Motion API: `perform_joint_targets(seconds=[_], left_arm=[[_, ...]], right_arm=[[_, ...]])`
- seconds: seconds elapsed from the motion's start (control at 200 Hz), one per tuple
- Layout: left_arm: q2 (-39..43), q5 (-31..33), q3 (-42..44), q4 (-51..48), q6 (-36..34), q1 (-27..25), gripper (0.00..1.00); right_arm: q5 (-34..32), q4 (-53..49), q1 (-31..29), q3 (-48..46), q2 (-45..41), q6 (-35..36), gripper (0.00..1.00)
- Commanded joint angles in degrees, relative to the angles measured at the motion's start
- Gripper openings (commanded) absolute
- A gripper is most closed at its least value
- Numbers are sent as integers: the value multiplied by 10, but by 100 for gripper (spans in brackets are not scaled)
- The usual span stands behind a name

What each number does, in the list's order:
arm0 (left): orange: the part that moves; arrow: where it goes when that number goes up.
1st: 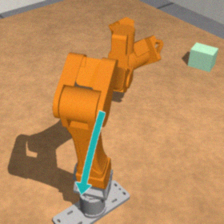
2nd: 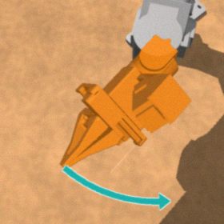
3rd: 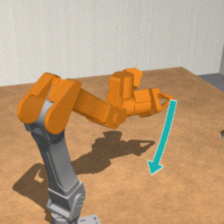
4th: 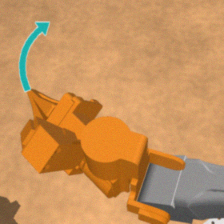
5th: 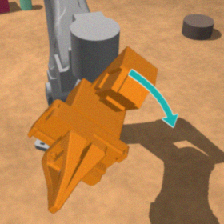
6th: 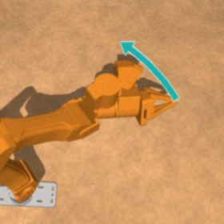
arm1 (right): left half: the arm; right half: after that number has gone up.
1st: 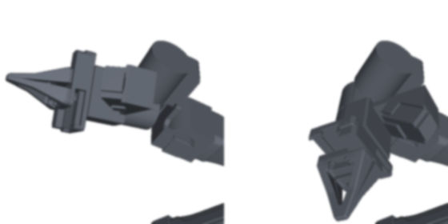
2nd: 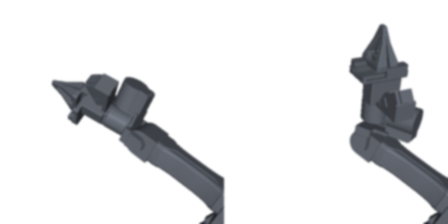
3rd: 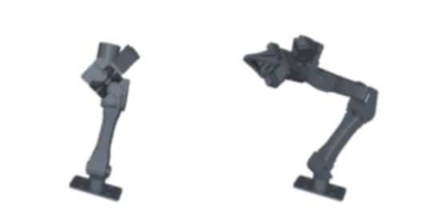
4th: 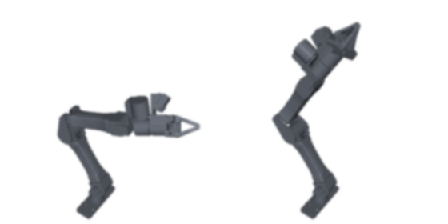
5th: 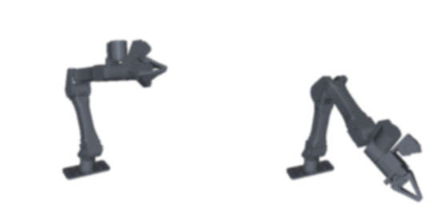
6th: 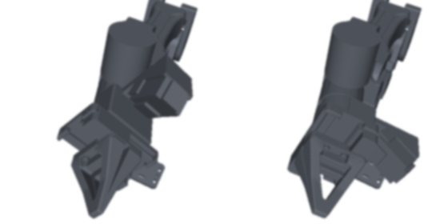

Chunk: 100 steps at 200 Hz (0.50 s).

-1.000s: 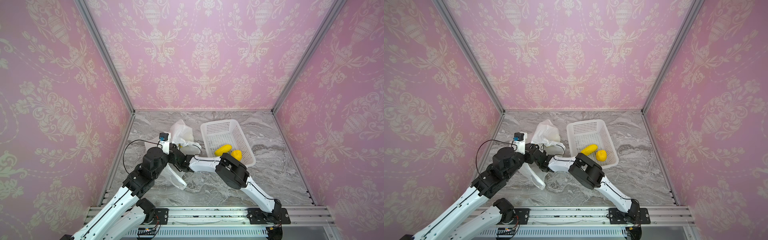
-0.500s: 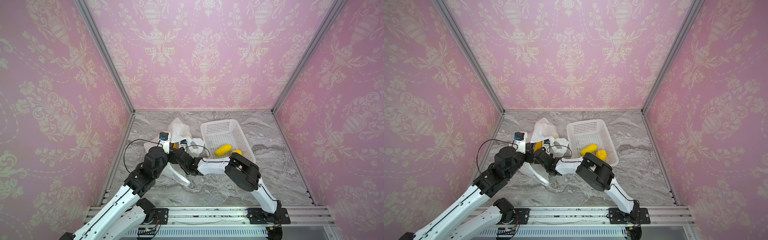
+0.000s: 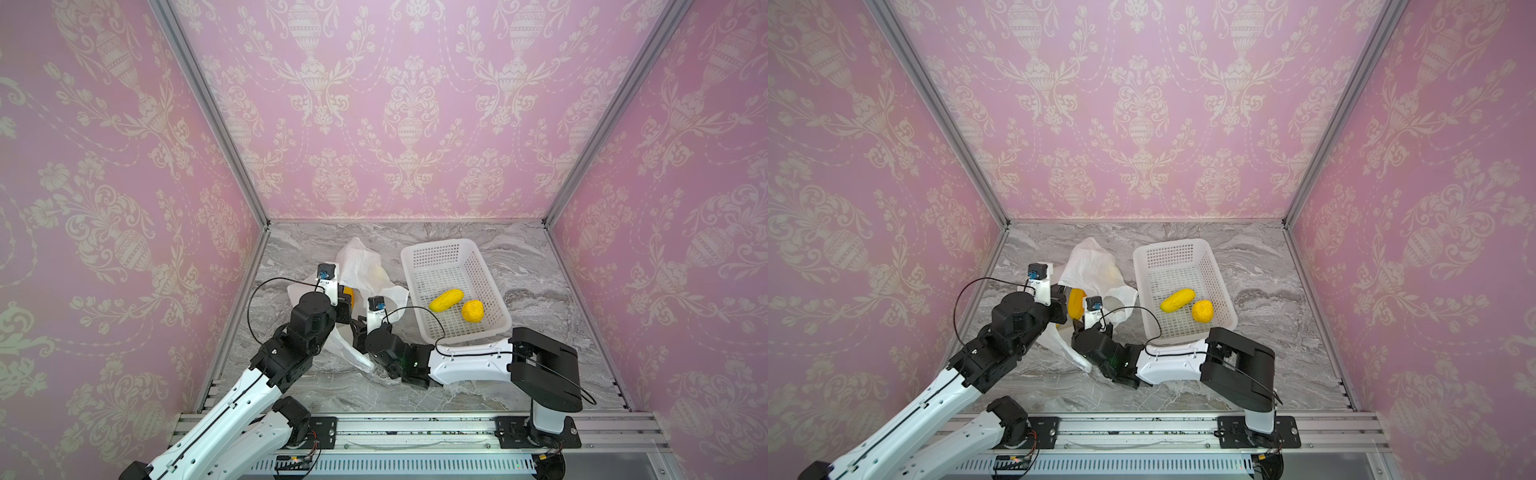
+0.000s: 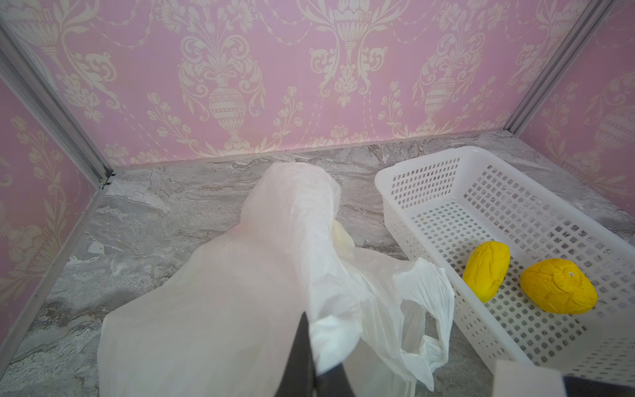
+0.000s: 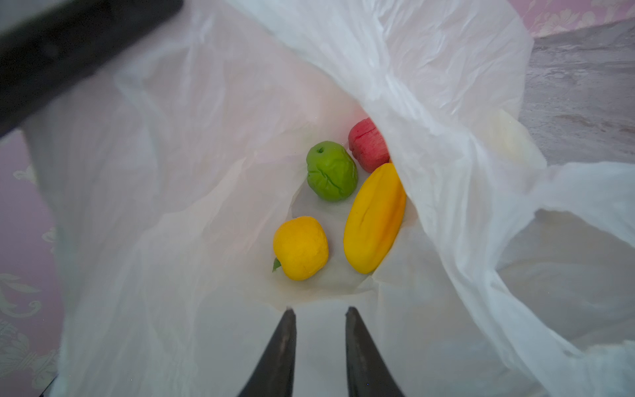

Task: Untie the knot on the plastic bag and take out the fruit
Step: 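Move the right gripper back into the bag toward the remaining fruit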

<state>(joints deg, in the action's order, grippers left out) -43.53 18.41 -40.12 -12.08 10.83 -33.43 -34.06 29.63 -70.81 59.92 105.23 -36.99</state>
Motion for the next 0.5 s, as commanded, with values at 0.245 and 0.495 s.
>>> perform_joint_targets(seconds=[0.245, 0.495], left_arm=[[31, 4, 4, -12, 12, 4, 0], [30, -14, 5, -4, 8, 4, 0]], right_arm=[[10, -7, 12, 61, 95, -13, 45], [124, -89, 89, 193, 208, -81, 69]])
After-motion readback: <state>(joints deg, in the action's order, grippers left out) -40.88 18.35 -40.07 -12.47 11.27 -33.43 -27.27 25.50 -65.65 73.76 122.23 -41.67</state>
